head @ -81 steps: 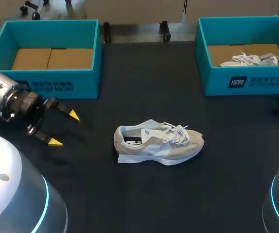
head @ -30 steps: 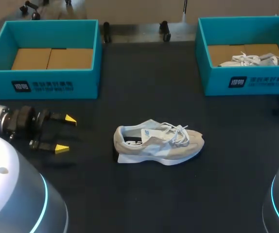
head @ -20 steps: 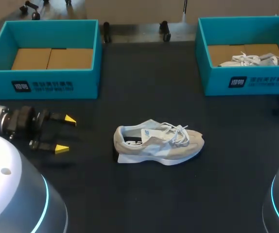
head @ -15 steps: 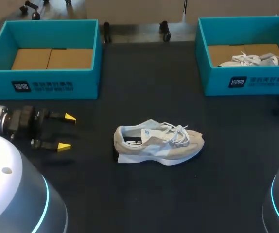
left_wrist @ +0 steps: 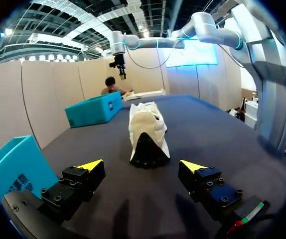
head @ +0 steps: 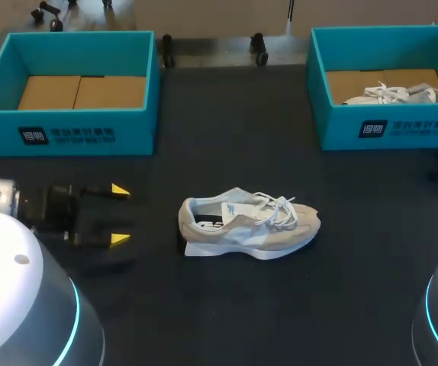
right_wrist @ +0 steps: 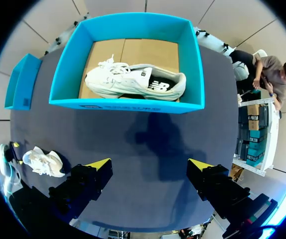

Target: Take the shoe out of the shoebox, open the shoe tongue, remove and reinsert the insole, then place the shoe into the shoebox

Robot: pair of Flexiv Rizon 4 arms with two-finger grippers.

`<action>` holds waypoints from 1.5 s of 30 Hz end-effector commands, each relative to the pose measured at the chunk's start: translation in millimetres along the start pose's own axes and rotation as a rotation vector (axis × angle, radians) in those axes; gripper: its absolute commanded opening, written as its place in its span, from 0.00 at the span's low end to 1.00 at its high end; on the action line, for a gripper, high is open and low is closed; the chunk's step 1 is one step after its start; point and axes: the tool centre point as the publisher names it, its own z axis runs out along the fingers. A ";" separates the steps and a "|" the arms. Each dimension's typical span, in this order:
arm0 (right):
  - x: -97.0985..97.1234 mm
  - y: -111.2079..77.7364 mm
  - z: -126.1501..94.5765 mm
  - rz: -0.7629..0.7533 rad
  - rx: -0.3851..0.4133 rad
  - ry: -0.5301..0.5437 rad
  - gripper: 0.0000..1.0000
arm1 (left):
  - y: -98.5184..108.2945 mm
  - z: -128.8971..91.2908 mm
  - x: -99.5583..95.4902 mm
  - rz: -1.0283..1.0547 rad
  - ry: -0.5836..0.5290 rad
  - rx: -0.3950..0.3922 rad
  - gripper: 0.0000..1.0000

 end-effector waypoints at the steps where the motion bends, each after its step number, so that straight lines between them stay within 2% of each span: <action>1: -0.2 -0.4 -0.1 0.000 0.000 0.000 1.00 | -2.2 9.8 1.1 -0.017 0.019 -0.039 1.00; 6: -0.2 -0.4 -0.1 0.000 0.000 0.000 1.00 | -3.4 22.5 0.1 -0.010 0.056 -0.071 1.00; 16: -0.2 -0.4 -0.1 0.000 0.000 0.000 1.00 | -4.0 46.8 2.9 -0.040 0.059 -0.077 1.00; 30: -0.2 -0.4 -0.1 0.000 0.000 0.000 1.00 | 9.5 79.5 12.3 -0.057 0.113 -0.054 1.00; 45: -0.2 -0.4 -0.1 0.000 0.000 0.000 1.00 | 17.3 99.6 20.4 -0.081 0.151 -0.021 1.00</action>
